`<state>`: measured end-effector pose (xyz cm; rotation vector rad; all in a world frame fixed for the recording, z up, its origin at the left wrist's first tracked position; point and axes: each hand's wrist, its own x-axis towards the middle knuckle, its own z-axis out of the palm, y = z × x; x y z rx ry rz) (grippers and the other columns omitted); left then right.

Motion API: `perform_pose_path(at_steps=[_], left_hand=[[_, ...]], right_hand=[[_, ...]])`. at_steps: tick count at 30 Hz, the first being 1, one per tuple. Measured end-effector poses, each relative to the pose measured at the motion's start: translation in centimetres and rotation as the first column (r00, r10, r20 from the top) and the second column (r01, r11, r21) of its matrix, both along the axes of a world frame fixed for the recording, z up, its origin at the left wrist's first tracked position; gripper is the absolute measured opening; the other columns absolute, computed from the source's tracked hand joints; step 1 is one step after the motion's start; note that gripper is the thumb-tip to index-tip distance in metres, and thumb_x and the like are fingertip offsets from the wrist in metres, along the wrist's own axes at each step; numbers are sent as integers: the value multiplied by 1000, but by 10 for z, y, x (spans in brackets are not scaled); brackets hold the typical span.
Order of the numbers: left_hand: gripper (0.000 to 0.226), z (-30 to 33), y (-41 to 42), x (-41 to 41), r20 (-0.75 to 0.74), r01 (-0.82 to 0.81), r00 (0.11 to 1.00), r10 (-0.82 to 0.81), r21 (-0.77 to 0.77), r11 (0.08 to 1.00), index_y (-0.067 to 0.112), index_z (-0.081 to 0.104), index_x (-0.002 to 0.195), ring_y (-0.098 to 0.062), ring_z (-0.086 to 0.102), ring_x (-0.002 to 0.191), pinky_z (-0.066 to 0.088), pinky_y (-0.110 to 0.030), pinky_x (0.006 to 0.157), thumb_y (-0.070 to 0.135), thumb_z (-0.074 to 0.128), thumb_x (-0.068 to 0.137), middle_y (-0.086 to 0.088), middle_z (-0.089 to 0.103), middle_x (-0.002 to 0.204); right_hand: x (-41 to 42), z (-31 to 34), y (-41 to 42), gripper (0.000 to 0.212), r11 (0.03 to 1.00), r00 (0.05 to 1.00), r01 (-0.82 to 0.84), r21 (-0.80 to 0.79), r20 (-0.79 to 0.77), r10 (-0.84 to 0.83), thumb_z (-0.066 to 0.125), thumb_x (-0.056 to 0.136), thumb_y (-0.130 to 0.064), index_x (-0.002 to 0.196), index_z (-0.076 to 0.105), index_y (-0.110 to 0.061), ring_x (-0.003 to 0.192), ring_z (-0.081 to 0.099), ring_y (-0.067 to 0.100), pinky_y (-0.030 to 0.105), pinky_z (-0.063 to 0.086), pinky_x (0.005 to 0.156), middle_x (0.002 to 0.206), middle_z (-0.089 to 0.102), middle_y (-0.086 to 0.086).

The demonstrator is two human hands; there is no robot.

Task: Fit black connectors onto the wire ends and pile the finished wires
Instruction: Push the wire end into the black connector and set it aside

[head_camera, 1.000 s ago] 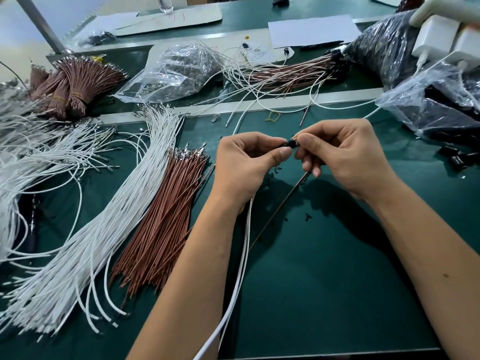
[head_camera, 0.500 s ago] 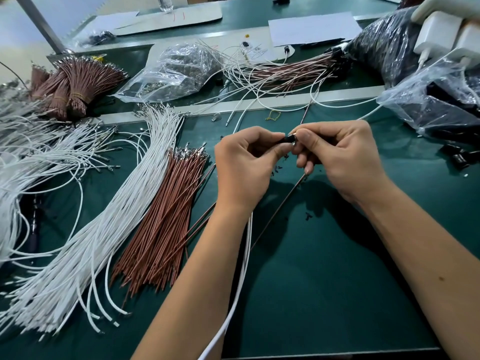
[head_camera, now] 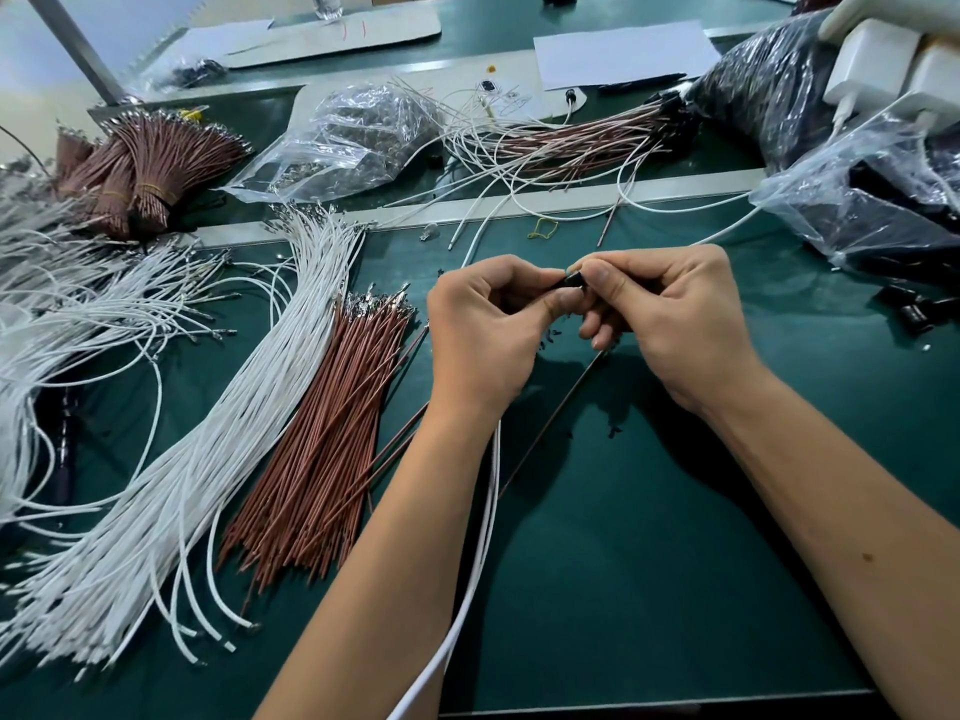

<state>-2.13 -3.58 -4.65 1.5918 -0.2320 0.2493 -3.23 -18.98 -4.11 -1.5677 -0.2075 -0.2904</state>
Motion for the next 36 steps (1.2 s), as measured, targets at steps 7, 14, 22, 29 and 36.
perform_pose_path(at_steps=[7,14,22,29,36], left_hand=[[15,-3,2,2,6,52,999,-52,-34,998,1,76,85,-17,72,69,58,-30,69,-4,85,74,-11,77,77],[13,1,-10,-1,-75,114,986,-146,-329,937,2,74,84,-25,70,79,59,-32,78,-11,76,80,-11,77,82],[16,0,-11,-3,-62,153,980,-187,-359,921,1,75,83,-27,71,82,58,-42,86,-14,77,77,-15,77,87],[13,-1,-8,-5,-77,137,983,-169,-309,941,-3,73,86,-23,69,77,58,-33,78,-12,77,78,-14,76,84],[13,-2,-8,-5,-98,115,984,-150,-293,949,-1,74,82,-22,68,74,58,-28,73,-13,77,78,-12,75,79]], right_hand=[[-1,2,-1,18,997,996,-37,61,-83,42,62,99,0,92,77,-5,50,64,18,23,54,49,66,70,11],[0,16,-2,26,853,895,-51,520,-355,270,72,80,-30,90,75,-6,51,57,5,11,45,44,67,64,1],[1,21,-4,19,784,827,-41,620,-419,374,73,77,-27,80,79,-9,47,52,2,7,41,39,64,58,-1],[1,22,-7,18,822,821,-33,568,-454,347,73,79,-23,78,80,-7,49,55,3,7,45,42,63,60,1],[1,21,-7,16,837,810,-27,547,-479,339,74,77,-22,73,79,-8,49,57,4,8,48,44,63,61,1]])
